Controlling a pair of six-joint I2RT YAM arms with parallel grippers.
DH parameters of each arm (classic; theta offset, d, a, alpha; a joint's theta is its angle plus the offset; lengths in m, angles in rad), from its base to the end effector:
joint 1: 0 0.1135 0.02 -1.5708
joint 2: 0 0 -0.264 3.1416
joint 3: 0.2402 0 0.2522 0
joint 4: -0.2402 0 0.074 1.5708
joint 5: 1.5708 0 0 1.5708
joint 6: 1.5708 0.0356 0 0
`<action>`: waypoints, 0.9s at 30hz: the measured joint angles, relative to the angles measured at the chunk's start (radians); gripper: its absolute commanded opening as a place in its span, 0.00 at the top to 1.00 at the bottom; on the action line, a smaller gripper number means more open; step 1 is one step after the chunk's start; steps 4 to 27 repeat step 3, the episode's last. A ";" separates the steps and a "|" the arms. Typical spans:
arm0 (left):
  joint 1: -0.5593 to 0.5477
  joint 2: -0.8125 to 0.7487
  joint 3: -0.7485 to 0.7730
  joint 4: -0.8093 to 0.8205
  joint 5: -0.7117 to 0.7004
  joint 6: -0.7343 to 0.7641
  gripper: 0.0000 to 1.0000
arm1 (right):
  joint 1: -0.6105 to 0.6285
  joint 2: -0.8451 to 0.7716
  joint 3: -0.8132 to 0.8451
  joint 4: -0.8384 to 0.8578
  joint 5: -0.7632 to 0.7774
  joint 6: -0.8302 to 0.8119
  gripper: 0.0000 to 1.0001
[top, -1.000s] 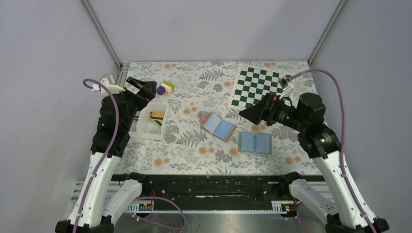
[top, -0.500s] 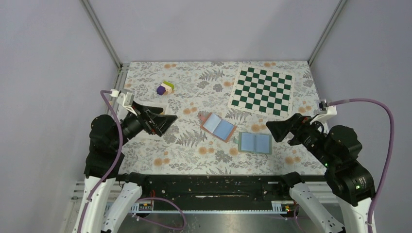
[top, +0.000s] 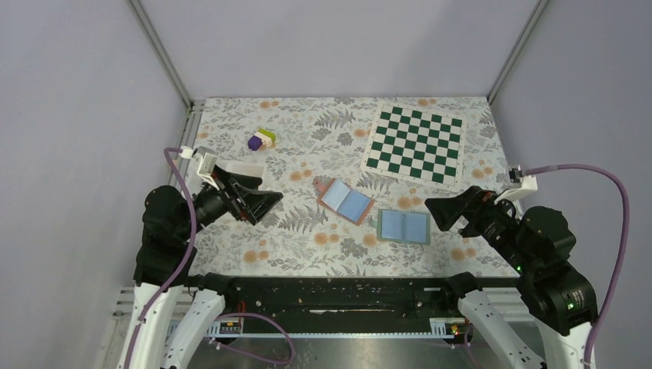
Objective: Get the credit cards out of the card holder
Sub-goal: Reset both arms
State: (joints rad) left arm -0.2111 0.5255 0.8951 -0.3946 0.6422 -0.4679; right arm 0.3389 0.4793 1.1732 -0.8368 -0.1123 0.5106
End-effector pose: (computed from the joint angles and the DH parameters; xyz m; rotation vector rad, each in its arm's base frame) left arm 0.0941 -0.0420 0.3878 0.3115 1.6619 -1.0268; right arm 0.0401 0.0184 0.4225 0.0657 1.7660 0.7206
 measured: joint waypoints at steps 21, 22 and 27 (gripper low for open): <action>0.000 0.000 0.000 0.000 0.002 -0.001 0.01 | 0.000 -0.001 0.000 -0.002 -0.001 0.003 0.01; 0.000 0.000 0.000 0.000 0.002 -0.001 0.01 | 0.000 -0.001 0.000 -0.002 -0.001 0.003 0.01; 0.000 0.000 0.000 0.000 0.002 -0.001 0.01 | 0.000 -0.001 0.000 -0.002 -0.001 0.003 0.01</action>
